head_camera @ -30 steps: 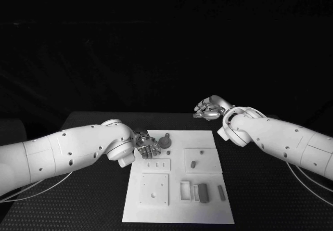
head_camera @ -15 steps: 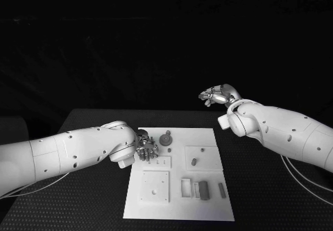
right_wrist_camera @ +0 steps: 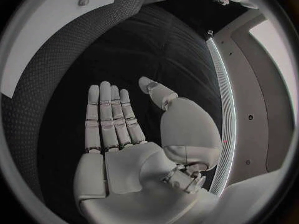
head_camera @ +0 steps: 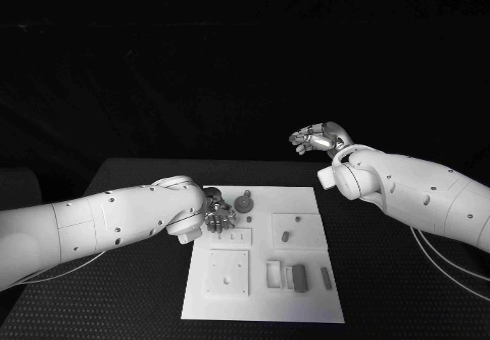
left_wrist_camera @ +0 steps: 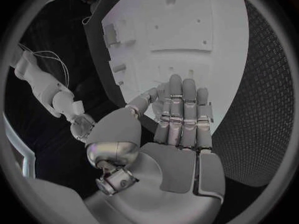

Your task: Assemble the parts on the task board

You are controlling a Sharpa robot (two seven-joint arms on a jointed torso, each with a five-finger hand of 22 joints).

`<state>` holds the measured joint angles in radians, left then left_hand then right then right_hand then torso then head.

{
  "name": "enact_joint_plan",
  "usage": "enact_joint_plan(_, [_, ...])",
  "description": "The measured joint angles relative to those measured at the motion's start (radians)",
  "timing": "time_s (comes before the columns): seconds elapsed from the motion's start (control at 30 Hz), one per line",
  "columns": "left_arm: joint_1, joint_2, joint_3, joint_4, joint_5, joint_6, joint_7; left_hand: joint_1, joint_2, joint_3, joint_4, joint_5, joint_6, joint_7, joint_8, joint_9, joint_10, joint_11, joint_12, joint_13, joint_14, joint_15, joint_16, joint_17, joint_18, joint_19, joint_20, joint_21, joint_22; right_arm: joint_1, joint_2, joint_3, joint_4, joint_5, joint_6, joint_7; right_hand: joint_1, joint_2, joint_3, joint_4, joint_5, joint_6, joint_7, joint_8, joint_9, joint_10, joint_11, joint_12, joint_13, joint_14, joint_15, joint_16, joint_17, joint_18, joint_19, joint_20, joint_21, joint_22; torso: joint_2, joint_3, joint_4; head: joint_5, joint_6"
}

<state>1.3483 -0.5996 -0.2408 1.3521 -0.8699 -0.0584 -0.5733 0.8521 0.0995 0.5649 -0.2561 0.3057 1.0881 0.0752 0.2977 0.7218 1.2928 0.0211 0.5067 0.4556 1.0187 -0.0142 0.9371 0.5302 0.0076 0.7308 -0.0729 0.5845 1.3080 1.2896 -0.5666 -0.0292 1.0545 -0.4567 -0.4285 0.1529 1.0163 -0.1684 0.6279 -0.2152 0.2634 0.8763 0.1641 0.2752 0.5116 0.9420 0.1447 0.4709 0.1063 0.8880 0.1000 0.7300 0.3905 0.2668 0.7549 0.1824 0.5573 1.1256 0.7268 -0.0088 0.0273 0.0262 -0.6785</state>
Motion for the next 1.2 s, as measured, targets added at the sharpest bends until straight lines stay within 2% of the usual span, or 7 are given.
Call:
enact_joint_plan(0.4, [-0.003, 0.010, 0.000, 0.006, -0.036, 0.000, -0.003, -0.003, -0.003, -0.001, -0.001, -0.001, 0.001, -0.001, -0.005, 0.000, 0.009, -0.005, 0.000, 0.000, 0.000, 0.000, 0.000, 0.000, 0.000, 0.000, 0.000, 0.001, 0.000, 0.000, 0.000, 0.000, 0.006, 0.007, 0.008, 0.002, 0.000, 0.000, 0.000, 0.000, 0.000, 0.000, 0.000, 0.000, -0.001, 0.004, 0.004, -0.004, -0.003, 0.004, 0.004, -0.007, -0.003, -0.003, -0.004, 0.004, -0.009, -0.002, 0.000, -0.0008, 0.0007, -0.002, -0.005])
enact_joint_plan(0.7, [-0.020, 0.014, 0.000, 0.003, -0.049, 0.000, -0.007, -0.005, -0.005, -0.002, -0.001, -0.001, 0.008, -0.004, -0.007, 0.001, 0.014, -0.007, 0.000, 0.000, 0.000, 0.000, 0.000, 0.000, 0.000, 0.000, 0.000, 0.004, 0.000, 0.000, 0.001, 0.000, 0.002, 0.007, 0.023, 0.001, 0.000, 0.000, -0.006, -0.002, 0.000, -0.002, 0.002, 0.000, -0.004, 0.003, 0.004, -0.016, -0.011, 0.004, 0.004, -0.024, -0.007, -0.003, -0.009, 0.009, -0.023, -0.006, 0.000, -0.0009, 0.0010, -0.002, -0.009])
enact_joint_plan(0.77, [-0.021, 0.014, 0.000, 0.003, -0.050, 0.000, -0.007, -0.005, -0.005, -0.004, -0.001, -0.001, 0.008, -0.004, -0.006, 0.001, 0.014, -0.007, 0.000, 0.000, 0.000, 0.000, 0.000, 0.000, 0.000, 0.000, 0.000, 0.006, 0.000, 0.000, 0.002, 0.000, 0.002, 0.006, 0.029, -0.001, -0.004, 0.004, -0.011, -0.003, 0.000, -0.003, 0.003, 0.000, -0.005, 0.003, 0.004, -0.019, -0.015, -0.001, 0.008, -0.035, -0.009, -0.004, -0.016, 0.016, -0.031, -0.008, 0.000, -0.0009, 0.0008, -0.002, -0.009])
enact_joint_plan(1.07, [-0.022, 0.014, 0.000, 0.000, -0.055, 0.004, -0.011, -0.008, -0.002, -0.005, -0.001, -0.005, 0.008, -0.005, -0.004, 0.005, 0.014, -0.007, 0.000, 0.000, 0.000, 0.000, 0.000, 0.000, 0.000, 0.000, 0.000, 0.035, 0.000, 0.000, 0.003, 0.000, 0.002, 0.003, 0.045, -0.002, 0.000, 0.008, -0.011, -0.003, 0.000, -0.003, 0.003, 0.000, -0.005, 0.003, 0.004, -0.023, -0.018, -0.004, 0.011, -0.038, -0.009, -0.004, -0.018, 0.018, -0.035, -0.008, 0.000, -0.0007, -0.0004, -0.003, -0.010])
enact_joint_plan(1.1, [-0.023, 0.014, 0.000, 0.000, -0.056, 0.005, -0.012, -0.008, -0.001, -0.005, -0.001, -0.005, 0.008, -0.005, -0.004, 0.008, 0.014, -0.007, 0.000, 0.000, 0.002, -0.002, 0.002, 0.000, 0.000, 0.004, 0.000, 0.048, 0.000, 0.000, 0.004, 0.000, 0.002, 0.003, 0.046, -0.002, 0.000, 0.008, -0.011, -0.003, 0.000, -0.003, 0.003, 0.000, -0.006, 0.003, 0.004, -0.023, -0.018, -0.004, 0.011, -0.038, -0.009, -0.004, -0.018, 0.018, -0.035, -0.008, 0.000, -0.0007, -0.0004, -0.003, -0.010])
enact_joint_plan(1.2, [-0.025, 0.014, 0.001, 0.003, -0.059, 0.008, -0.013, -0.008, -0.001, -0.006, -0.001, -0.013, 0.013, -0.009, -0.016, 0.012, 0.022, -0.015, 0.012, 0.008, 0.049, -0.029, 0.044, 0.012, 0.000, 0.074, -0.012, 0.134, 0.000, 0.000, 0.004, 0.000, 0.003, 0.003, 0.049, -0.003, 0.000, 0.008, -0.011, -0.003, 0.000, -0.003, 0.003, 0.000, -0.006, 0.003, 0.004, -0.023, -0.019, -0.004, 0.011, -0.038, -0.009, -0.004, -0.018, 0.017, -0.035, -0.008, 0.000, -0.0007, -0.0002, -0.003, -0.011])
